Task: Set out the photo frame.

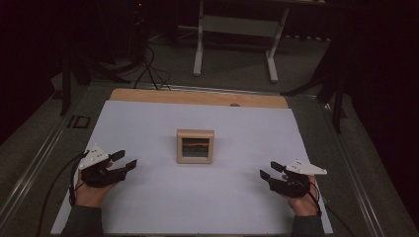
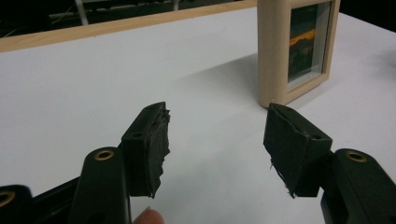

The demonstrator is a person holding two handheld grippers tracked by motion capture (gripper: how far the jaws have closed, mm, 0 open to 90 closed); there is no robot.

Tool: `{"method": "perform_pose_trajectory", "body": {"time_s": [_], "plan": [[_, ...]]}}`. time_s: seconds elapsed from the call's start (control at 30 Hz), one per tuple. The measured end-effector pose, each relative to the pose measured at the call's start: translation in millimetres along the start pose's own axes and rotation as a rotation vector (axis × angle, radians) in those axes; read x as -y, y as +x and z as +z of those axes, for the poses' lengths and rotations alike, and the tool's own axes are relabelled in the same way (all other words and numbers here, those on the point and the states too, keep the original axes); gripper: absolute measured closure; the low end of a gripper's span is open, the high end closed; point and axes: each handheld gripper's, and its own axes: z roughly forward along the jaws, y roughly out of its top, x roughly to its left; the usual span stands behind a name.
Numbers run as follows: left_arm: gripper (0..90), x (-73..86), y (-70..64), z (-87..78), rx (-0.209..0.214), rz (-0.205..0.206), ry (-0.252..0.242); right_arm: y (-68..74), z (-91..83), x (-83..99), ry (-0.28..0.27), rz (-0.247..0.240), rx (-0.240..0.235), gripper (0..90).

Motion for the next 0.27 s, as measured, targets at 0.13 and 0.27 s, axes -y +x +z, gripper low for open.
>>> {"method": "perform_pose_trajectory", "body": {"time_s": [0.13,0.27], "plan": [[39.6,7.8,7.5,-13.6,-0.026,-0.030,-0.010,-2.5,-8.2,10.1,-0.014,0.013,0.004,39.3],[39.5,11.4,9.3,-19.5,-0.056,-0.024,-0.005,-5.7,-10.9,14.0,-0.018,0.026,0.020,37.4]]}}
